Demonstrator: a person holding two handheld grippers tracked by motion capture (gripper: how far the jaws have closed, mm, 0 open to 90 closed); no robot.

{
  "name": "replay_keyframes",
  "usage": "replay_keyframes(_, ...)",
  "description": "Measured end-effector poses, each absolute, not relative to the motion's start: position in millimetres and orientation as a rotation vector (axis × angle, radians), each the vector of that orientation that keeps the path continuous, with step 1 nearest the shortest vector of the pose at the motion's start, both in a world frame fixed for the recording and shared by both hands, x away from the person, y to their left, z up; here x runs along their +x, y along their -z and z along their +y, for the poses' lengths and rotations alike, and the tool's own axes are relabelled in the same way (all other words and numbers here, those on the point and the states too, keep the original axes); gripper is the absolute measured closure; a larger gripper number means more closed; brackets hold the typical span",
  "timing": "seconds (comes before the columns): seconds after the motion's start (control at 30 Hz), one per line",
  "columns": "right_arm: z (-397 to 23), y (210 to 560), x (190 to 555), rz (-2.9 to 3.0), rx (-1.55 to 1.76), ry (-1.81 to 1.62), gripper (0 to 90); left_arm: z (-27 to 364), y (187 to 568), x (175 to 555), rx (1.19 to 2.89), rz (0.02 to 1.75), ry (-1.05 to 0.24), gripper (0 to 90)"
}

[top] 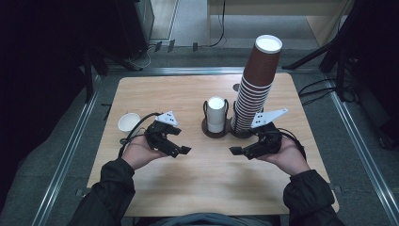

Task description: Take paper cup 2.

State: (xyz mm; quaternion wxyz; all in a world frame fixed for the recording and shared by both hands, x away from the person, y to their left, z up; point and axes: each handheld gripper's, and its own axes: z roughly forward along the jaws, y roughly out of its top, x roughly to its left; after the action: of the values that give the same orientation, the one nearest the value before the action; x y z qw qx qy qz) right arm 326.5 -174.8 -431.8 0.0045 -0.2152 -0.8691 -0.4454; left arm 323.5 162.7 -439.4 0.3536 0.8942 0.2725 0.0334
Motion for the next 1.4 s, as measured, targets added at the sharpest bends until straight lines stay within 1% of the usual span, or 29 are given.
replay_keyframes(0.3,-185,423,325,-2.744,-0.72,1.392,27.3,157,442,321,2.311,0.671,-0.072,15.0)
replay_keyframes(0.77,-219,389,330,-2.789,-0.764,1.4,27.1,149,447,319,2.328,0.657,-0.045,15.0)
replay_keyframes(1.07,-239,360,339,-2.791,-0.788,1.42,25.5,146,448,318,2.342,0.637,-0.026,15.1)
replay_keyframes(1.4,-254,319,356,-2.803,-0.755,1.466,21.3,147,445,317,2.33,0.629,-0.044,15.5)
